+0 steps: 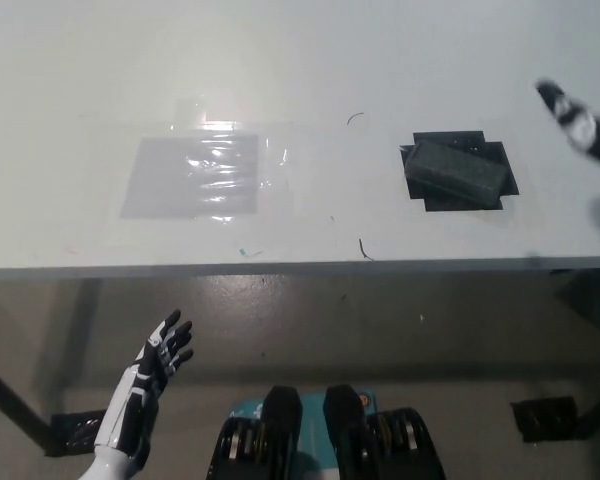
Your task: A whiteboard eraser is kept on the black marked spot on the table infront of the robot and the robot uses its right hand to swipe it back and forth on the table twice to clean it
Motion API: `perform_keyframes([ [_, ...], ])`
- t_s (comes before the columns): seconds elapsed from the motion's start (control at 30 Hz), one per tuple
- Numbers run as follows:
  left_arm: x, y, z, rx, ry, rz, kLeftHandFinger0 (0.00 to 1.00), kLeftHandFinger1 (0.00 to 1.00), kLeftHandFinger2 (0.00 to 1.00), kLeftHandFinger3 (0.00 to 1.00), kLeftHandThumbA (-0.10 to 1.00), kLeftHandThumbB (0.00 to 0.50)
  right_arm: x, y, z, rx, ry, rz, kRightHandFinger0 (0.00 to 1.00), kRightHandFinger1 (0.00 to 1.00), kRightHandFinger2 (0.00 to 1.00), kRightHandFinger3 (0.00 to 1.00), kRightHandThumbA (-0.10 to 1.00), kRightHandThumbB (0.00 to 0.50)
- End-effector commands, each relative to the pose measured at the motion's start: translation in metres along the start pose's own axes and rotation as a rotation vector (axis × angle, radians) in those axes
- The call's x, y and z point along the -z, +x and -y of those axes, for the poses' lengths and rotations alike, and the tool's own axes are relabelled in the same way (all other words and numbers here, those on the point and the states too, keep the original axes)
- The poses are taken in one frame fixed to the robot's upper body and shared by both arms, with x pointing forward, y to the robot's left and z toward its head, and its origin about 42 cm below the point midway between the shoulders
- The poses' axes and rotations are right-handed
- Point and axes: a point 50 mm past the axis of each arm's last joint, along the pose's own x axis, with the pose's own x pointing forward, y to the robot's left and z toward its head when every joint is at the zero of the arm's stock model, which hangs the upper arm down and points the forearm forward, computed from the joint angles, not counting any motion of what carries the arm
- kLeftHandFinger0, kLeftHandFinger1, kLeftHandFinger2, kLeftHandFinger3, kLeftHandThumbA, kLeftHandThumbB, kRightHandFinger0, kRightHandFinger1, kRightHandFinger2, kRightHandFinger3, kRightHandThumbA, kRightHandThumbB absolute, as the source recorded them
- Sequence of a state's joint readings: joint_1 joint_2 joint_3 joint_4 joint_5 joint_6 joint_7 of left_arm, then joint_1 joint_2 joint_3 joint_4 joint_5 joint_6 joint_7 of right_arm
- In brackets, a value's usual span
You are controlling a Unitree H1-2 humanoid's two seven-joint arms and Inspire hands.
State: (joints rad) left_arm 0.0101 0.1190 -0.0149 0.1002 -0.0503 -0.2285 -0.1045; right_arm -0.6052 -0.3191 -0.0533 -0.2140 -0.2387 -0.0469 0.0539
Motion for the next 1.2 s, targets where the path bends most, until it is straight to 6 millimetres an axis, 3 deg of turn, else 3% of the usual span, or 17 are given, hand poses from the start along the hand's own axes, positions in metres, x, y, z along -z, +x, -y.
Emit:
perform_keyframes([
  [0.0, -0.022, 0.010, -0.006, 0.036, 0.028, 0.144, 1.00, 1.00, 1.00, 1.00, 1.00, 0.346, -0.001, 0.156, 0.020, -0.237, -0.377, -0.305, 1.00, 1.00, 1.00, 1.00, 0.93, 0.308],
  [0.03, -0.023, 0.010, -0.006, 0.034, 0.031, 0.151, 1.00, 1.00, 1.00, 1.00, 1.00, 0.349, 0.009, 0.170, 0.010, -0.270, -0.373, -0.344, 1.00, 1.00, 1.00, 1.00, 0.93, 0.338],
  [0.13, -0.023, 0.012, -0.008, 0.034, 0.030, 0.157, 1.00, 1.00, 1.00, 1.00, 1.00, 0.380, 0.032, 0.196, -0.016, -0.348, -0.360, -0.461, 1.00, 1.00, 1.00, 1.00, 0.89, 0.344],
  [0.23, -0.021, 0.009, -0.008, 0.034, 0.029, 0.154, 1.00, 1.00, 1.00, 1.00, 1.00, 0.380, 0.049, 0.202, -0.036, -0.395, -0.358, -0.524, 1.00, 1.00, 1.00, 1.00, 0.88, 0.354],
  [0.27, -0.021, 0.009, -0.007, 0.033, 0.029, 0.154, 1.00, 1.00, 1.00, 1.00, 1.00, 0.378, 0.057, 0.205, -0.045, -0.394, -0.344, -0.583, 1.00, 1.00, 1.00, 1.00, 0.88, 0.395],
  [0.3, -0.021, 0.009, -0.008, 0.032, 0.030, 0.153, 1.00, 1.00, 1.00, 1.00, 1.00, 0.363, 0.061, 0.206, -0.050, -0.407, -0.349, -0.611, 1.00, 1.00, 1.00, 1.00, 0.89, 0.401],
  [0.37, -0.021, 0.009, -0.007, 0.032, 0.031, 0.146, 1.00, 1.00, 1.00, 1.00, 1.00, 0.374, 0.068, 0.205, -0.063, -0.460, -0.342, -0.630, 1.00, 1.00, 1.00, 1.00, 0.88, 0.382],
  [0.47, -0.019, 0.005, -0.006, 0.029, 0.033, 0.140, 1.00, 1.00, 1.00, 1.00, 1.00, 0.394, 0.084, 0.194, -0.086, -0.512, -0.255, -0.703, 1.00, 1.00, 1.00, 1.00, 0.85, 0.354],
  [0.5, -0.019, 0.004, -0.006, 0.030, 0.033, 0.138, 1.00, 1.00, 1.00, 1.00, 1.00, 0.407, 0.087, 0.191, -0.090, -0.529, -0.270, -0.713, 1.00, 1.00, 1.00, 1.00, 0.80, 0.351],
  [0.57, -0.019, 0.003, -0.006, 0.037, 0.043, 0.138, 1.00, 1.00, 1.00, 1.00, 1.00, 0.406, 0.095, 0.184, -0.100, -0.562, -0.299, -0.754, 1.00, 1.00, 1.00, 1.00, 0.91, 0.392],
  [0.7, -0.018, 0.002, -0.006, 0.039, 0.050, 0.135, 1.00, 1.00, 1.00, 1.00, 1.00, 0.403, 0.112, 0.165, -0.111, -0.625, -0.300, -0.814, 1.00, 1.00, 1.00, 1.00, 1.00, 0.428],
  [0.93, -0.017, -0.001, -0.006, 0.042, 0.052, 0.133, 1.00, 1.00, 1.00, 1.00, 1.00, 0.388, 0.130, 0.140, -0.124, -0.729, -0.336, -0.871, 1.00, 1.00, 1.00, 1.00, 1.00, 0.384],
  [1.1, -0.013, -0.006, -0.005, 0.045, 0.059, 0.124, 1.00, 1.00, 1.00, 1.00, 1.00, 0.405, 0.146, 0.115, -0.129, -0.778, -0.371, -0.933, 1.00, 1.00, 1.00, 1.00, 1.00, 0.385],
  [1.17, -0.011, -0.010, -0.005, 0.045, 0.060, 0.115, 1.00, 1.00, 1.00, 1.00, 1.00, 0.413, 0.150, 0.107, -0.132, -0.807, -0.388, -0.941, 1.00, 1.00, 1.00, 1.00, 1.00, 0.361],
])
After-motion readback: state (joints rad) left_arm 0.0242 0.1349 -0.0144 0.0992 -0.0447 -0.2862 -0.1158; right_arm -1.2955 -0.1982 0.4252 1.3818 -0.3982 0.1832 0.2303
